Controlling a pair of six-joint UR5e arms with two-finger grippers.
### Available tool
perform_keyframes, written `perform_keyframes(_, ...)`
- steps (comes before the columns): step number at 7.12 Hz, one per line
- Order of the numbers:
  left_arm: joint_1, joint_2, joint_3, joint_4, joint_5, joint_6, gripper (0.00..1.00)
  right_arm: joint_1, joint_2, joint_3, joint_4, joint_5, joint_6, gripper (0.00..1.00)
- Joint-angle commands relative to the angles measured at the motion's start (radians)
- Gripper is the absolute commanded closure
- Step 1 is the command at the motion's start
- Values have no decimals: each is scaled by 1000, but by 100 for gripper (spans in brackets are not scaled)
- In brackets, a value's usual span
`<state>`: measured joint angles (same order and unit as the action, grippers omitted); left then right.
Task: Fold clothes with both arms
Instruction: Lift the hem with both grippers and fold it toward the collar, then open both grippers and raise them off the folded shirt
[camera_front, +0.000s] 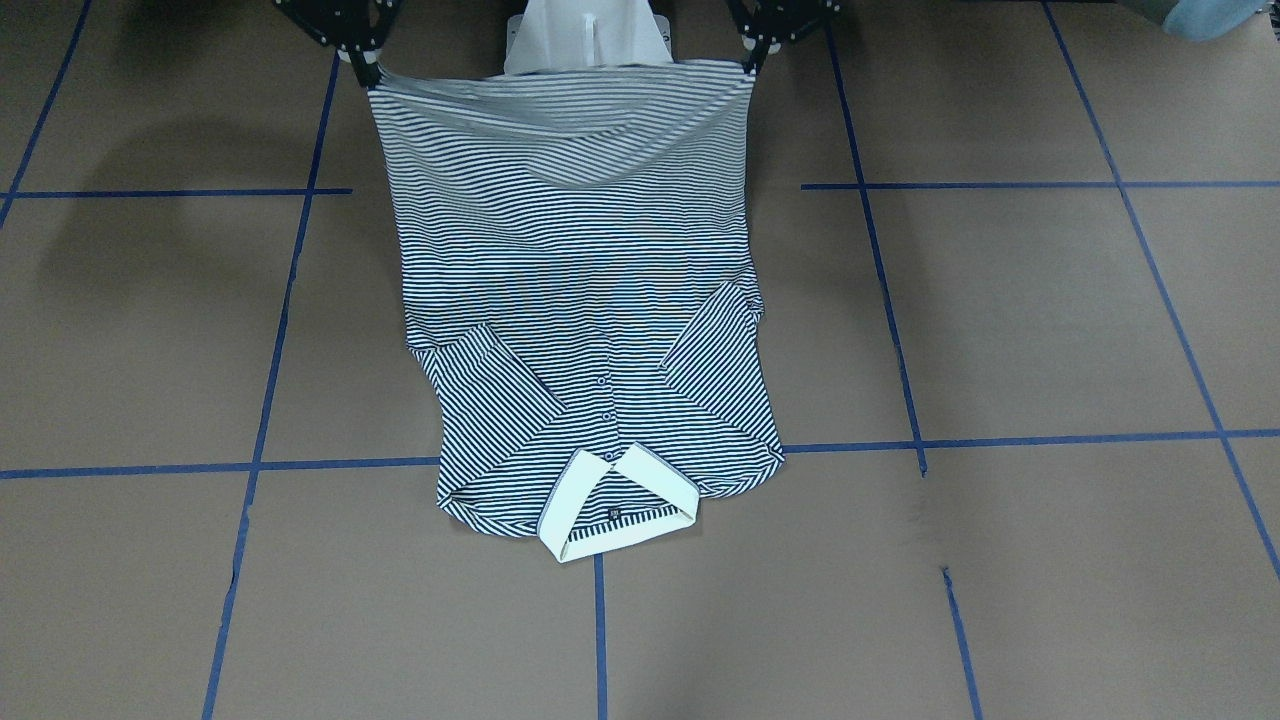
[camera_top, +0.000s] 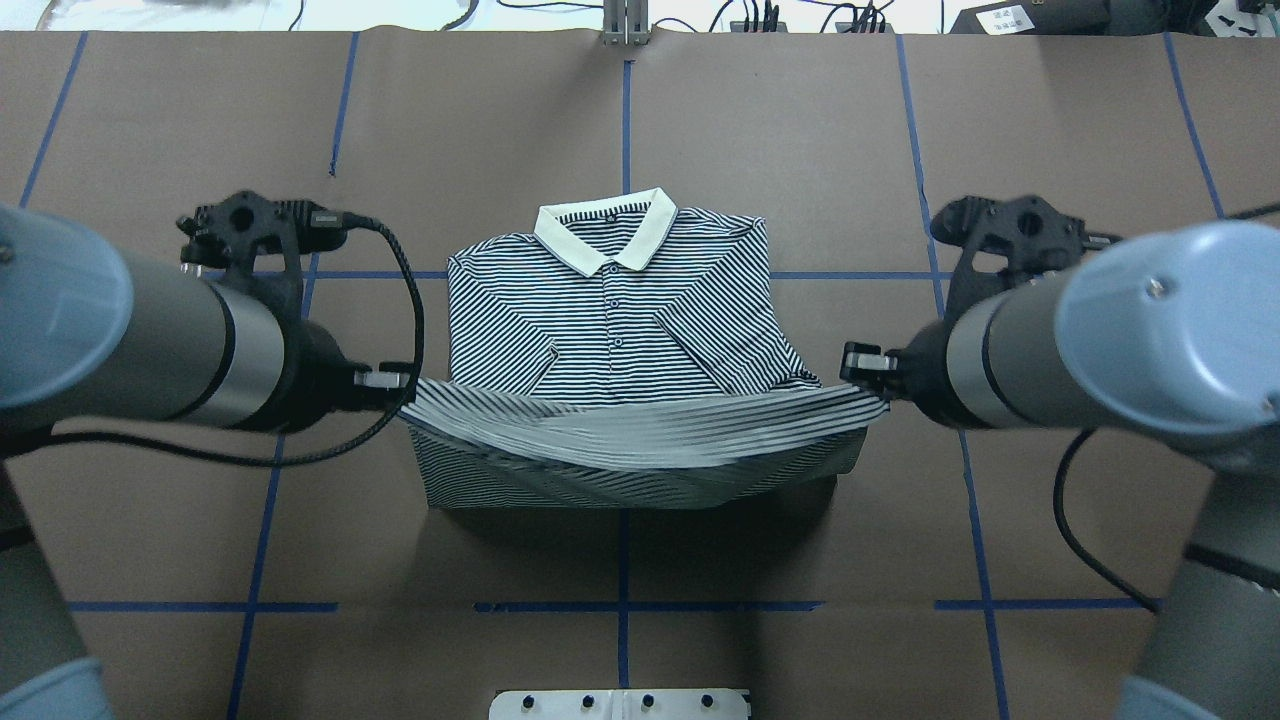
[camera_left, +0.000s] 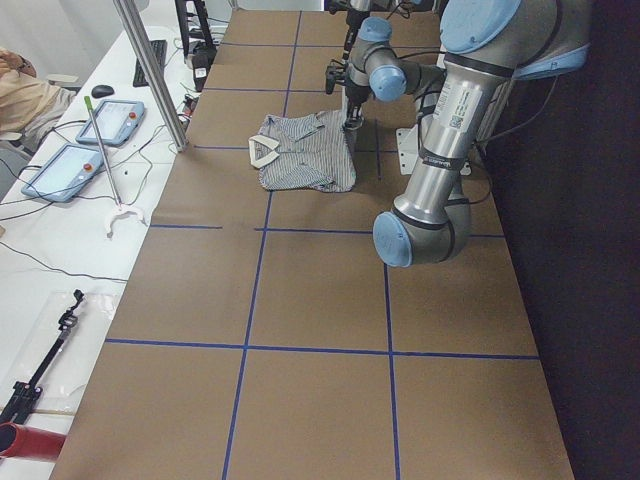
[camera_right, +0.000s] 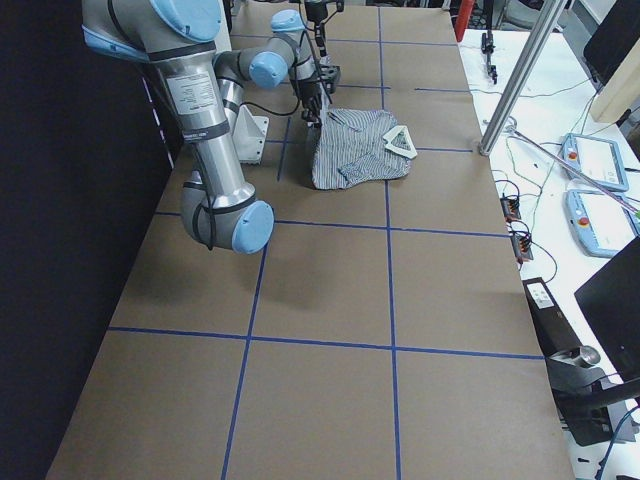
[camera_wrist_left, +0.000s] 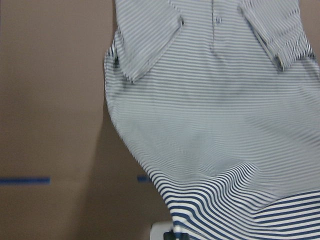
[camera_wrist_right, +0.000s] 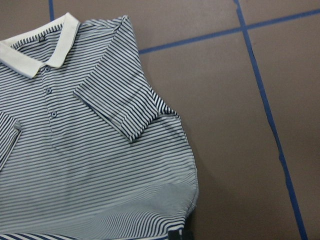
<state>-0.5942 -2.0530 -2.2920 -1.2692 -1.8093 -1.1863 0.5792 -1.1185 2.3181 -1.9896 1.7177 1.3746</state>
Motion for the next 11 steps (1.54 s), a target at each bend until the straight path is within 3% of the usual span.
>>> perform_keyframes(1, -143, -55, 202, -86, -5, 117, 100, 120, 86, -286, 158, 33, -94, 100)
perform_keyframes(3, -167, -90, 471, -330, 2, 132, 100, 148, 144, -507, 346, 31, -94, 100)
perform_keyframes(6, -171, -141, 727, -508, 43, 134, 100, 163, 253, -841, 559, -7, -88, 100)
perform_keyframes(8, -167, -141, 839, -603, 56, 135, 100, 163, 253, -937, 633, -17, -94, 100)
perform_keyframes(11, -147, -133, 850, -624, 54, 134, 100, 163, 244, -948, 635, -18, -118, 100)
